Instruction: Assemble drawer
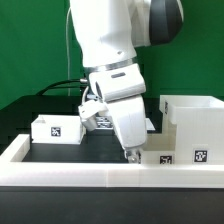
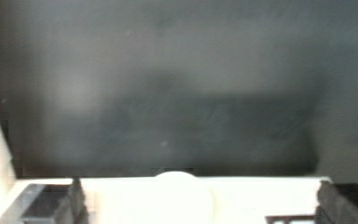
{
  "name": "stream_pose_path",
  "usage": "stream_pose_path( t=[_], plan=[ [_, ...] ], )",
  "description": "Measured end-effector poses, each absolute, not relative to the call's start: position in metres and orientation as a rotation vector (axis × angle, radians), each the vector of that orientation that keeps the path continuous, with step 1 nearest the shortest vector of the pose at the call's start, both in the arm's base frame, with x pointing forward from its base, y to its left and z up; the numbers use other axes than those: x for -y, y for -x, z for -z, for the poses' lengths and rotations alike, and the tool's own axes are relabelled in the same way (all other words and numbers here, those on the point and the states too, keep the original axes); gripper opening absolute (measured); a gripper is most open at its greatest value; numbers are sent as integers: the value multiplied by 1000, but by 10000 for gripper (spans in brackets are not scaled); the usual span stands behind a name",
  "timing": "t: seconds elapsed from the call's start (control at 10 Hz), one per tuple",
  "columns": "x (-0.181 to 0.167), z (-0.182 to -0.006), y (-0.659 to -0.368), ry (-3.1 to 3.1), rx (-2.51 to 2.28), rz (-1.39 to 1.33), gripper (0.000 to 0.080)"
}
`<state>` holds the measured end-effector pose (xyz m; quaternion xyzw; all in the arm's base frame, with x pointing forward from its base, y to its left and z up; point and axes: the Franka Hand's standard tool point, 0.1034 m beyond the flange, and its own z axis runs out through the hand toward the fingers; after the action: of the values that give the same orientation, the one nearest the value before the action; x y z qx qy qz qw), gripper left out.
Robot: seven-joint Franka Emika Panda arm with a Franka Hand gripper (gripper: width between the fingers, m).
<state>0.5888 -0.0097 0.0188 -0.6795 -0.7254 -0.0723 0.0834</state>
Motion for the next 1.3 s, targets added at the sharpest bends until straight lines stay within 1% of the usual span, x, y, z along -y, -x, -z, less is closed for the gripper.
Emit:
stream_pose_path(
  t=[0.2, 0.6, 0.8, 1.1, 1.3],
  plan=[
    [2, -20, -593, 2067, 2125, 213, 648],
    [2, -20, -594, 2085, 2112, 217, 648],
    [-12, -19, -591, 2058, 2130, 211, 648],
    [-34, -19, -594, 2034, 2157, 202, 648],
    [-30, -18, -594, 2036, 2149, 195, 648]
  ],
)
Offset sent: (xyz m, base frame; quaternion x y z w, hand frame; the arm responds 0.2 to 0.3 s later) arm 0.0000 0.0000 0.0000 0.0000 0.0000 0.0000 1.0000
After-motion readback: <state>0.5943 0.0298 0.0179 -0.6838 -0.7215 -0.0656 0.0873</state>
